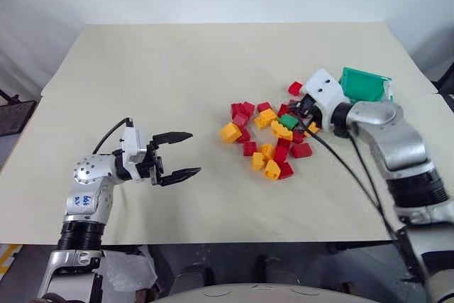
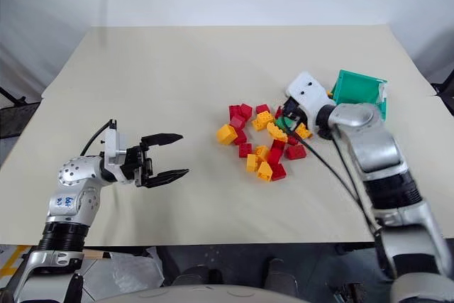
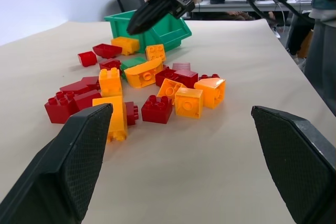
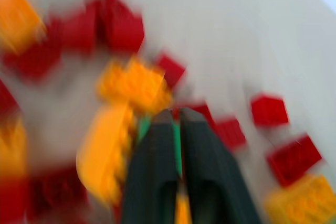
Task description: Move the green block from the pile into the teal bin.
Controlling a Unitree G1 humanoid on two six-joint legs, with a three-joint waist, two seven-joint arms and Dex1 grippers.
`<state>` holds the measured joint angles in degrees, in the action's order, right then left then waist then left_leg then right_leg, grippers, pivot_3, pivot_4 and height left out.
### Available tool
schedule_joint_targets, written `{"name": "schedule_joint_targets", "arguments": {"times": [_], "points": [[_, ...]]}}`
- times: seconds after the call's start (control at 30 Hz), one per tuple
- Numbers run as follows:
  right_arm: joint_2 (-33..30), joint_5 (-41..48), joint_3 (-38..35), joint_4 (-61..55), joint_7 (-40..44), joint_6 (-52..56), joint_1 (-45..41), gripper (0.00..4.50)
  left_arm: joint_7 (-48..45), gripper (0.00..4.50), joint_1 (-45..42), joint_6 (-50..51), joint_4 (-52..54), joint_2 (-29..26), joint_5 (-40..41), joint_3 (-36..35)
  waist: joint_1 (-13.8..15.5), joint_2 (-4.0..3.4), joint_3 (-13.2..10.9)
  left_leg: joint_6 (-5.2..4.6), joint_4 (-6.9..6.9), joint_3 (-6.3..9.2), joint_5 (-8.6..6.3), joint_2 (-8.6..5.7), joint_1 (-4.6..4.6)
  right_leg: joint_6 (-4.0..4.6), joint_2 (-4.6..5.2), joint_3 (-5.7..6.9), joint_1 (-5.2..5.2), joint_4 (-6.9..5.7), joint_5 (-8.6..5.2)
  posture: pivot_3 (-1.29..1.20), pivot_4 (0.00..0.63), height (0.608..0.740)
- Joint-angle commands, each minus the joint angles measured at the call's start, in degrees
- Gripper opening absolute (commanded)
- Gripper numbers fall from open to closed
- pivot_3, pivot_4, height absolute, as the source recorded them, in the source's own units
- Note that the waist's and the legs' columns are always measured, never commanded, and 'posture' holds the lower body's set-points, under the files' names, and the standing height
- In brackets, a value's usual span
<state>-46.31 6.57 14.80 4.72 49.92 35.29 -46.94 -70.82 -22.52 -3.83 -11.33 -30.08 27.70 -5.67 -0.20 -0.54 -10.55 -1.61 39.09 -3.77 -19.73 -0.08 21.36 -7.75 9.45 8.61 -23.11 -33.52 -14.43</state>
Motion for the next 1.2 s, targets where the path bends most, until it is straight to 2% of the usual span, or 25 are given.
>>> {"name": "schedule_joint_targets", "arguments": {"times": [0.03,0.2,0.43,0.77,1.2], "points": [[1.42,-1.17,0.22,3.61,2.96,-2.15,-3.78,1.60,-0.23,4.50,-0.75,-0.99,1.17,0.03,0.16,-0.28,-0.21,0.00,0.00,0.00,0.00,-0.01,0.00,-0.01,0.00,0.00,0.00,0.00,0.00,0.00,0.00,0.00,0.150,0.740],[2.26,-5.33,3.72,11.11,7.93,-6.54,-9.32,3.27,-0.36,4.50,-1.43,-1.50,0.37,0.22,0.03,-0.24,-0.63,0.01,-0.01,0.01,0.02,-0.11,0.01,0.00,0.01,0.00,0.01,-0.02,-0.08,-0.06,0.00,0.00,0.150,0.740],[8.83,-12.46,8.34,30.16,10.69,-13.29,-19.96,3.27,0.21,4.50,-1.17,-2.10,0.56,1.08,-0.15,-0.03,-1.45,0.01,-0.01,0.04,0.04,-0.10,0.02,0.02,0.01,0.00,0.01,-0.03,-0.12,-0.14,0.00,0.00,0.150,0.740],[11.91,-18.21,12.21,39.65,20.38,-16.71,-23.50,3.27,1.62,4.50,1.48,-1.83,3.26,0.93,0.40,-0.95,-1.42,0.00,-0.01,0.06,0.04,-0.10,0.03,0.01,0.10,0.00,0.01,0.01,-0.19,-0.17,0.00,0.00,0.150,0.740],[17.38,-23.35,11.99,53.12,17.55,-19.10,-26.78,3.27,2.69,4.50,-1.04,-0.45,2.52,0.82,-0.08,-0.41,-1.43,0.00,0.00,0.12,0.10,-0.06,0.06,0.01,0.01,0.00,0.01,-0.05,-0.18,-0.30,0.00,0.00,0.150,0.740]]}}
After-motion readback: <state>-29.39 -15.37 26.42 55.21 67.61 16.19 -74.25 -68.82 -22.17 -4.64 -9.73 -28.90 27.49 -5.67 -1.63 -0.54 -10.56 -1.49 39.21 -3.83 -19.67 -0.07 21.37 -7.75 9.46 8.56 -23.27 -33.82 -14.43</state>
